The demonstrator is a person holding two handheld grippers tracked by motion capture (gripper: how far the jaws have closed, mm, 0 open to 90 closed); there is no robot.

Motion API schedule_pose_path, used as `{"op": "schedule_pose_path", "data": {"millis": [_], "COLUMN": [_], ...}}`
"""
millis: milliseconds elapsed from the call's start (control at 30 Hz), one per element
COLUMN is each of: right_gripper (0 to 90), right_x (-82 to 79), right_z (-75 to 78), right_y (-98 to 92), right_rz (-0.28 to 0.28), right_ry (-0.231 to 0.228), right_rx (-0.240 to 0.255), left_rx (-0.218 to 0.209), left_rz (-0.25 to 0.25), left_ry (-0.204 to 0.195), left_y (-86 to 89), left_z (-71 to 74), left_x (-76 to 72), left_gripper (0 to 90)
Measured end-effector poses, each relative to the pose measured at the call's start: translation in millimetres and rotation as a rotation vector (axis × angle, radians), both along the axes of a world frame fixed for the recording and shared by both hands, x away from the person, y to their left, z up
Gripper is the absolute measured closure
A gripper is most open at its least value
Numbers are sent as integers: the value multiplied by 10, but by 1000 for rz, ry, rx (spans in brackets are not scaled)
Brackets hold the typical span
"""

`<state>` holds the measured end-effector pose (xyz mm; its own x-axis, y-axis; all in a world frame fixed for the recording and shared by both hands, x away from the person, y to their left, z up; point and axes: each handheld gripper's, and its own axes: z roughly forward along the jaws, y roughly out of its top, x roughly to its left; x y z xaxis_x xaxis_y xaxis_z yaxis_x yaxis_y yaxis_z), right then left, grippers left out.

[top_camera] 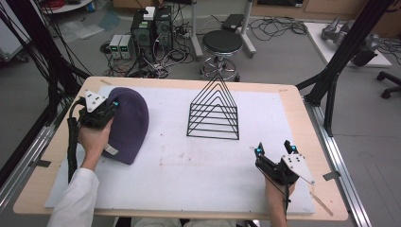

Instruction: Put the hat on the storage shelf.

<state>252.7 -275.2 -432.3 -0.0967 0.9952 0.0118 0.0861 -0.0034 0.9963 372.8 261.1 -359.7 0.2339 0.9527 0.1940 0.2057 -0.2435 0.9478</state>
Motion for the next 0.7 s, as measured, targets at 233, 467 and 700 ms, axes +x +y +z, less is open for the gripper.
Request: {"op": "schedule_pose_path", "data": {"millis": [233,467,700], "right_gripper": [101,101,100], "right_x": [-10,-27,-30], "right_z": [6,19,24], "right_y": [7,32,29], "right_rz": [-3,-1,-4], "right_ry": [-6,-20,-26], "right_rx": [3,3,1], "left_rx": [-41,-70,-82], "left_rz": [22,-30,-64], "left_ry": [-182,-268,-315], "left_y": [-21,-108,-189], "left_z": [231,418,582], "left_x": [-313,-511,-620], "left_gripper": [780,779,773]}}
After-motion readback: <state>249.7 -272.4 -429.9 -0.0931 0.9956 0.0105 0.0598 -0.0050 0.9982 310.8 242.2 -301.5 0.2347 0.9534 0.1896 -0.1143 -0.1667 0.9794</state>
